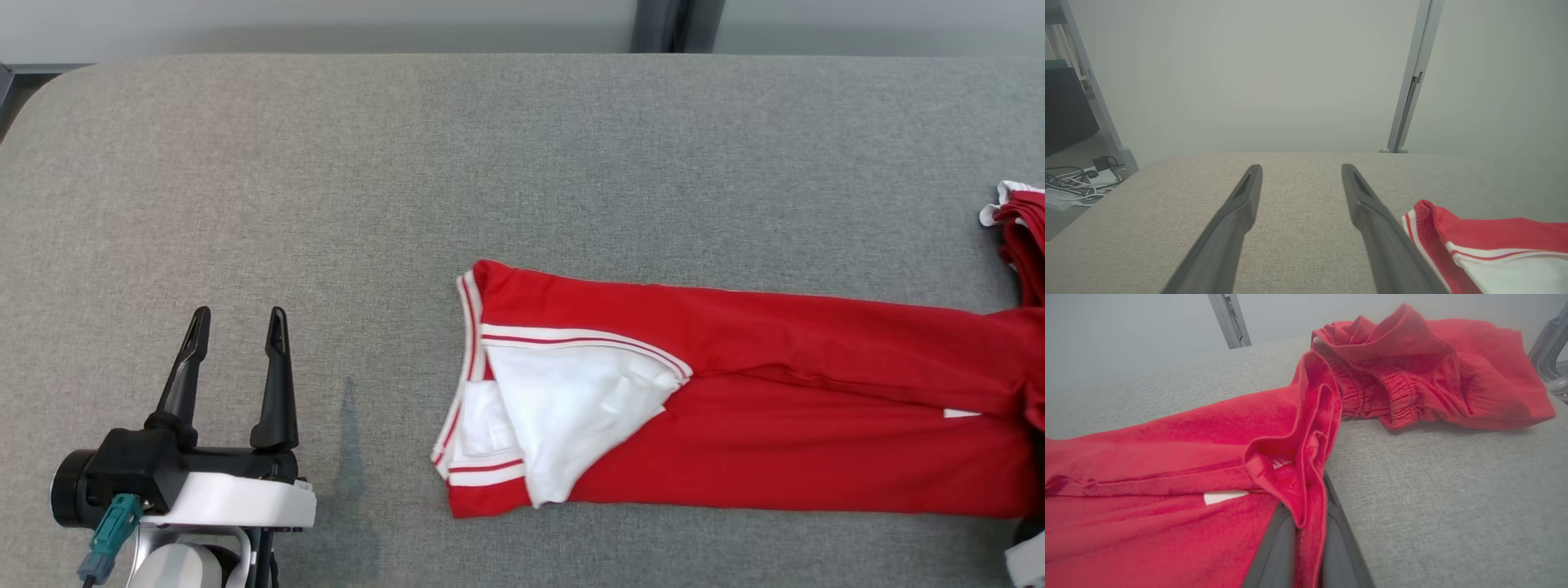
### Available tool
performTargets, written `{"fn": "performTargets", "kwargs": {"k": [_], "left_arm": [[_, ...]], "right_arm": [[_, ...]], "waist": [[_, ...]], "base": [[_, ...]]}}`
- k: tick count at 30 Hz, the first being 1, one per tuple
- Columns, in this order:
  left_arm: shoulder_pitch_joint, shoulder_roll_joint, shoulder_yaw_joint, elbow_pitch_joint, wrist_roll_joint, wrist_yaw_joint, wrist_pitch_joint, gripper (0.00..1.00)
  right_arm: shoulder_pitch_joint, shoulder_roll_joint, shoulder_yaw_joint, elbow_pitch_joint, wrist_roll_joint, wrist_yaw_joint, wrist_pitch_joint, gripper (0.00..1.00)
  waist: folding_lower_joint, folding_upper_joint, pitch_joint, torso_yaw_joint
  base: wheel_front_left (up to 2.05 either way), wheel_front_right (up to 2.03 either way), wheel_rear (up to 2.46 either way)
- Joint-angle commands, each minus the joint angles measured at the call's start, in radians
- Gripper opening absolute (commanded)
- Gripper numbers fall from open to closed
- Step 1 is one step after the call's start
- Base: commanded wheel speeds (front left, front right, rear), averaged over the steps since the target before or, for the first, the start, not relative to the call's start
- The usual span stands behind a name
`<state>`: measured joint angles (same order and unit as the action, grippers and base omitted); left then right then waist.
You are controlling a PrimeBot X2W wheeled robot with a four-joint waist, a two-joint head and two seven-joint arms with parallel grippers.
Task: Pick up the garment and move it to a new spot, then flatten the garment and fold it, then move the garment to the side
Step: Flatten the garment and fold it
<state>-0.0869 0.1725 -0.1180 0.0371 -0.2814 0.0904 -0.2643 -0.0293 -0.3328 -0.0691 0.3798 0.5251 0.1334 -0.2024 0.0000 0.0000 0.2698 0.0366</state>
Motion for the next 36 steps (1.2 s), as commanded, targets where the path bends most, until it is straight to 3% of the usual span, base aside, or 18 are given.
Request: {"fn": "performTargets", "kwargs": {"k": [1, 6, 13, 19, 22, 28, 36], "left_arm": [[0.005, -0.002, 0.005, 0.000, -0.001, 0.002, -0.001, 1.00], [0.013, -0.004, 0.011, 0.005, -0.002, 0.004, -0.001, 1.00], [0.015, -0.005, 0.016, 0.011, 0.003, 0.004, -0.001, 1.00], [0.015, -0.007, 0.009, 0.021, 0.005, -0.002, -0.001, 1.00], [0.012, -0.010, 0.000, 0.027, 0.005, -0.009, -0.001, 1.00], [0.017, -0.016, -0.012, 0.035, 0.008, -0.017, -0.001, 1.00], [-0.002, -0.032, -0.023, 0.043, 0.012, -0.025, -0.001, 1.00]], "right_arm": [[0.007, -0.017, -0.013, -0.013, -0.005, -0.003, 0.002, 0.00], [0.006, -0.031, -0.004, -0.059, -0.011, -0.003, 0.019, 0.00], [-0.016, 0.000, 0.073, -0.268, -0.054, -0.002, 0.079, 0.00], [-0.070, 0.048, 0.214, -0.453, -0.086, -0.002, 0.195, 0.00], [-0.106, 0.105, 0.332, -0.505, -0.077, -0.002, 0.245, 0.00], [-0.137, 0.195, 0.479, -0.466, -0.044, -0.002, 0.254, 0.00], [-0.213, 0.254, 0.585, -0.265, 0.002, -0.002, 0.177, 0.00]], "waist": [[0.0000, 0.0000, -0.003, -0.004], [0.0000, 0.0000, -0.011, -0.011], [0.0000, 0.0000, -0.031, -0.016], [0.0000, 0.0000, -0.056, -0.012], [0.0000, 0.0000, -0.075, 0.010], [0.0000, 0.0000, -0.084, 0.043], [0.0000, 0.0000, -0.062, 0.087]], "base": [[0.00, 0.00, 0.00], [0.00, 0.00, 0.00], [0.00, 0.00, 0.00], [0.00, 0.00, 0.00], [0.00, 0.00, 0.00], [0.00, 0.00, 0.00], [0.00, 0.00, 0.00]]}}
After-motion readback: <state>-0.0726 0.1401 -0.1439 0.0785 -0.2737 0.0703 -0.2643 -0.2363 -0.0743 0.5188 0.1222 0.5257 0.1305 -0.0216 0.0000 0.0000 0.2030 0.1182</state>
